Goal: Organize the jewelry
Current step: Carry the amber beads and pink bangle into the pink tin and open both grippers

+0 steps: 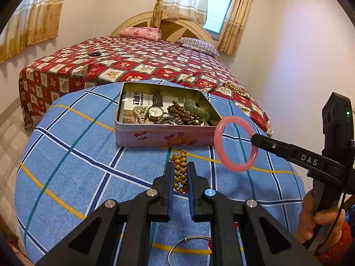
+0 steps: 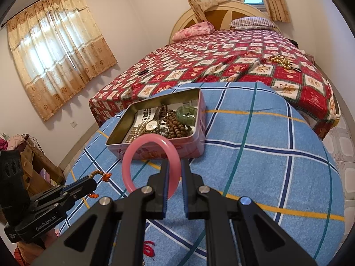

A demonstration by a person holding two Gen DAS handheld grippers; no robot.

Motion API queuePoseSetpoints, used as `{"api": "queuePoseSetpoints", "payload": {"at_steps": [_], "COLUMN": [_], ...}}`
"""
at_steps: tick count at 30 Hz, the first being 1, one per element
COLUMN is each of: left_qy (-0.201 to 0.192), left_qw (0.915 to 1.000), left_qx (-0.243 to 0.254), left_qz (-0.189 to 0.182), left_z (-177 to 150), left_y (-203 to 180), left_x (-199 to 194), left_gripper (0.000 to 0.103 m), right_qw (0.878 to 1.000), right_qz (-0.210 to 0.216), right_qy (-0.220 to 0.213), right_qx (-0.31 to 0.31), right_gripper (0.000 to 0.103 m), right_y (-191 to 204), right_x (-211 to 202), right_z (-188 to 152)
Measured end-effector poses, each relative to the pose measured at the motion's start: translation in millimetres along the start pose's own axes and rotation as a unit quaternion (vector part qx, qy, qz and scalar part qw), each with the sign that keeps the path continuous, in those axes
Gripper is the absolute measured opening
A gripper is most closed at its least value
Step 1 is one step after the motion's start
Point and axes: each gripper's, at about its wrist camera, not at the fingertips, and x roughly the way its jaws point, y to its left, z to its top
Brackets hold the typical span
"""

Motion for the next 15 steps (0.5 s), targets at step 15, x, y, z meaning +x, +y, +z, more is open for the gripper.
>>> {"api": "queuePoseSetpoints", "payload": {"at_steps": [15], "left_qy": [-0.026], "left_qw": [0.9996], "left_qx": [0.001], "left_qz": [-0.006], "left_z": [32.8], "left_y": [7.9], "left_x": [12.9], "left_gripper": [0.010], "right_qw": [0.999], "right_qz": [0.028], "right_qy": [-0.010], "right_qx": [0.017], "right_gripper": [0.013], "right_y": [2.4], "right_x": [17.7], "right_z": [25.4]}}
